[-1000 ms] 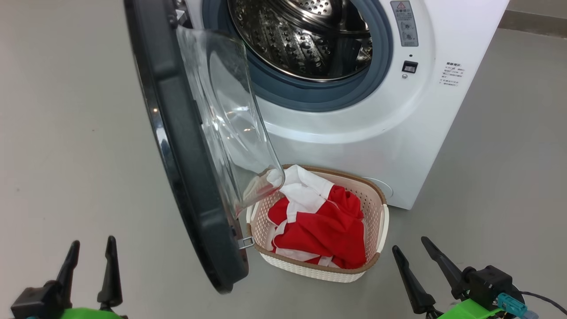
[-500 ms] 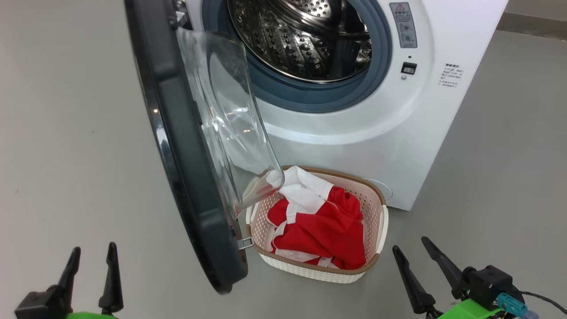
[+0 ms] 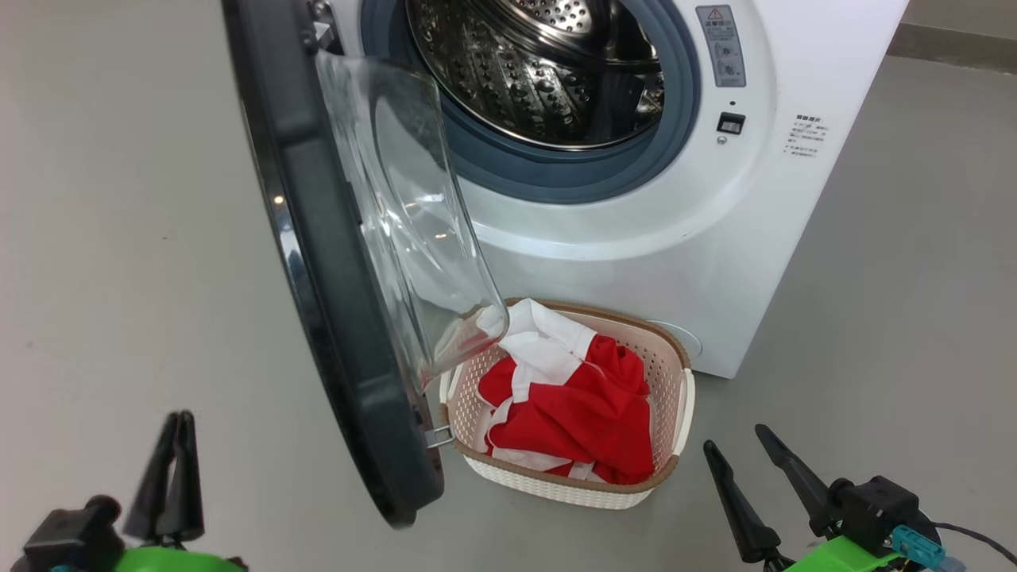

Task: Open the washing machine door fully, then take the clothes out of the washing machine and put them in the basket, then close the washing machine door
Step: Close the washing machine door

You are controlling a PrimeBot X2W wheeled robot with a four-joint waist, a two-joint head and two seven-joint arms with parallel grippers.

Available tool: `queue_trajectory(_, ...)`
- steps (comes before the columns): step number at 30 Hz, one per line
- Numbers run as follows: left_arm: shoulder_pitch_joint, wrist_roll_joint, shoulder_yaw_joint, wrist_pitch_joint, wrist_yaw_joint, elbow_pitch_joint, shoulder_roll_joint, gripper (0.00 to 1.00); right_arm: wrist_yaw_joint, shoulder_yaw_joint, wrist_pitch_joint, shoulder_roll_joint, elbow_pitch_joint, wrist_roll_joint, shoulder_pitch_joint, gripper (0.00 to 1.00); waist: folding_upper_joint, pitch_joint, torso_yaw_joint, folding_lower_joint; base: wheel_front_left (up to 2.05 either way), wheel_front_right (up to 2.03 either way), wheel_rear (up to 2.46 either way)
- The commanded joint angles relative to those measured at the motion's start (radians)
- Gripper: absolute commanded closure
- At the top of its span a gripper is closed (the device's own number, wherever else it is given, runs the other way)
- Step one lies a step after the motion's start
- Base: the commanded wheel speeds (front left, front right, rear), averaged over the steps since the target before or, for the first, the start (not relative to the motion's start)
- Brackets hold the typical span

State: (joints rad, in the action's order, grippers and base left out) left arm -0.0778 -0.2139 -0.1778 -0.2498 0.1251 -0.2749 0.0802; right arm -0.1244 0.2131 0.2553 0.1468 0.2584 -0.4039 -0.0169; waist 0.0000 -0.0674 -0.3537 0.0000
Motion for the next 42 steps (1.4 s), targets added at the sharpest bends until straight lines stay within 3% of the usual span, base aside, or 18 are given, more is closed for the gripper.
queue_trajectory(1, -0.016, -0.017, -0.013, -0.012, 0.006, 0.043, 0.023, 1.0, -0.006, 0.023, 0.006, 0.006, -0.021, 0.0, 0.022, 0.0, 0.0, 0.001, 0.001, 0.0, 0.0, 0.0, 0.0)
queue_trajectory(11, -0.002, -0.086, 0.17, -0.012, 0.006, 0.219, 0.116, 1.0, -0.006, 0.023, 0.006, -0.004, -0.023, 0.002, 0.027, 0.0, 0.0, -0.014, 0.032, 0.0, 0.0, 0.0, 0.0)
queue_trajectory(23, -0.052, -0.099, 0.302, -0.012, 0.006, 0.291, 0.147, 1.0, -0.006, 0.013, 0.006, -0.013, -0.03, 0.009, 0.05, 0.0, 0.0, -0.059, 0.081, 0.0, 0.0, 0.0, 0.0)
queue_trajectory(31, -0.124, -0.119, 0.388, -0.012, 0.006, 0.272, 0.155, 1.0, -0.006, 0.001, 0.006, -0.024, -0.038, 0.017, 0.078, 0.0, 0.0, -0.105, 0.127, 0.0, 0.0, 0.0, 0.0)
queue_trajectory(42, -0.32, -0.17, 0.461, -0.012, 0.006, 0.138, 0.174, 1.0, -0.006, -0.019, 0.006, -0.049, -0.05, 0.027, 0.122, 0.0, 0.0, -0.183, 0.213, 0.0, 0.0, 0.0, 0.0)
